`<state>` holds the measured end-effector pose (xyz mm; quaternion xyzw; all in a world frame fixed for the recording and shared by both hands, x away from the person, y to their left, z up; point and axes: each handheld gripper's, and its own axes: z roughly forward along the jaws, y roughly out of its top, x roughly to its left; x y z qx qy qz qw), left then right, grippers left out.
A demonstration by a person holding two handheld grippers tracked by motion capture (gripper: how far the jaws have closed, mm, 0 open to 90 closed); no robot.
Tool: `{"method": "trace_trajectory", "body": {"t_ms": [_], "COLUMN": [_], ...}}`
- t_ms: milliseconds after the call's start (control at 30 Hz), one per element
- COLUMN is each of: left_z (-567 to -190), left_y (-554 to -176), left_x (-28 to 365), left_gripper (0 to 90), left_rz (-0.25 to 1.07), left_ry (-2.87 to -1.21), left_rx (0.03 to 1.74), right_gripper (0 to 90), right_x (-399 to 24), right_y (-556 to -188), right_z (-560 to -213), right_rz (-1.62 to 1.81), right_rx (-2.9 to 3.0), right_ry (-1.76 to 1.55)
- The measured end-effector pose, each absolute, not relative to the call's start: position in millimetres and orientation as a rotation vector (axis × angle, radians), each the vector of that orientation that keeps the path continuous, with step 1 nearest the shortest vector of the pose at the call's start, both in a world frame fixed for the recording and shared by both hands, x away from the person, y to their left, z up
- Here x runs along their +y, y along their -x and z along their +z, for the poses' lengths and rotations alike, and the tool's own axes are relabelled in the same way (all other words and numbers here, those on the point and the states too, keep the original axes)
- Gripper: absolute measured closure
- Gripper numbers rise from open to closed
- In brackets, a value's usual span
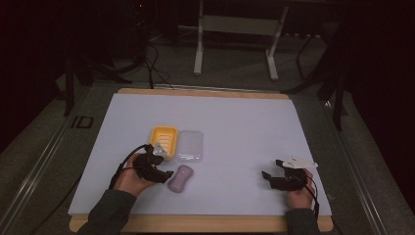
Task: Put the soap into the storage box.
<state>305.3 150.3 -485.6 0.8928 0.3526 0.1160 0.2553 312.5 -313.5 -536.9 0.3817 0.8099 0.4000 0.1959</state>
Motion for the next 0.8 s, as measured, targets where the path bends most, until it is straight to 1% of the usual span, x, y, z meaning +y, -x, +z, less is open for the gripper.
{"method": "trace_trajectory", "body": {"t_ms": [800], "left_z": [-480], "left_y": [-312], "left_x": [125], "left_gripper": [36.3], "left_rz": [0.294], "left_ry": [-2.511], "left_rx": [0.915], "right_gripper": [22.3], "right_x": [-313], "right_y": [-312], "right_z": [-537], "right_rz": [1.110], "right_rx": [2.270], "right_ry": [-1.067]}}
